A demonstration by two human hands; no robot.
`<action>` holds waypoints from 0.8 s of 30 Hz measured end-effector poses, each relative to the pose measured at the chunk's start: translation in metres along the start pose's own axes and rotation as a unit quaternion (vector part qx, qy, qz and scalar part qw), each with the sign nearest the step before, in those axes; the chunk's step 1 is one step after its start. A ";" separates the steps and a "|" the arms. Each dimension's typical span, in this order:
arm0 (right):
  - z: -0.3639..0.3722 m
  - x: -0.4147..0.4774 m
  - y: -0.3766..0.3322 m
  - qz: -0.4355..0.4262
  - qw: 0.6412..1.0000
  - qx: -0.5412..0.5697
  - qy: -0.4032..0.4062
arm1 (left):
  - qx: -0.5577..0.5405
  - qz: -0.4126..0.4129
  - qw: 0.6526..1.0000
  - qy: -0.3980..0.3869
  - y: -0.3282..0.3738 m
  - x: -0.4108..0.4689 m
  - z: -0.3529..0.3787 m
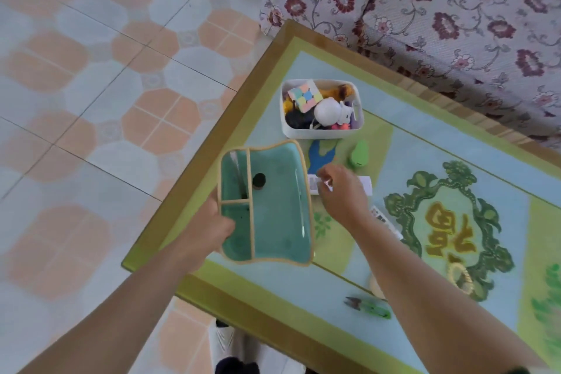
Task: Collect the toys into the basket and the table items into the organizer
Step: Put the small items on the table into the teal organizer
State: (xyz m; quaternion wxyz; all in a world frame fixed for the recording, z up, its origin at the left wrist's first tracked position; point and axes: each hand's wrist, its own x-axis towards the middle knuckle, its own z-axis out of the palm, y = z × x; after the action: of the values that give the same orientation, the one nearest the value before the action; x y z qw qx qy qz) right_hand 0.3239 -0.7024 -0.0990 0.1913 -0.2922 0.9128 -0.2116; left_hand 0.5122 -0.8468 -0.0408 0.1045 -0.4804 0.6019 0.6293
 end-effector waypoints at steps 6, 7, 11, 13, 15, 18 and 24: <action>0.048 -0.031 -0.003 0.152 0.974 -0.073 -0.152 | 0.055 -0.026 0.998 0.004 -0.020 0.010 -0.039; 0.056 -0.036 -0.001 0.167 0.970 -0.075 -0.163 | 0.061 -0.028 0.998 0.003 -0.022 0.012 -0.040; 0.084 -0.051 0.007 0.190 0.958 -0.089 -0.197 | 0.052 -0.028 0.998 -0.003 -0.032 0.017 -0.037; 0.095 -0.058 0.011 0.176 0.961 -0.109 -0.184 | 0.033 -0.034 0.999 -0.014 -0.038 0.019 -0.032; 0.099 -0.063 0.016 0.161 0.968 -0.106 -0.162 | 0.033 -0.034 0.999 -0.021 -0.043 0.020 -0.028; 0.089 -0.063 0.020 0.179 0.974 -0.051 -0.130 | 0.035 -0.027 0.999 -0.029 -0.046 0.021 -0.021; 0.003 -0.051 -0.008 0.199 0.972 0.112 0.057 | 0.022 -0.009 0.999 -0.036 -0.038 0.017 -0.003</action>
State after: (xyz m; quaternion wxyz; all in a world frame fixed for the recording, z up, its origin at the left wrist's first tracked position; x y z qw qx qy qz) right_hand 0.3675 -0.6777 -0.0855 0.2089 -0.0687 0.9326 -0.2862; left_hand 0.5324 -0.8475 -0.0776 0.1421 -0.4606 0.6072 0.6316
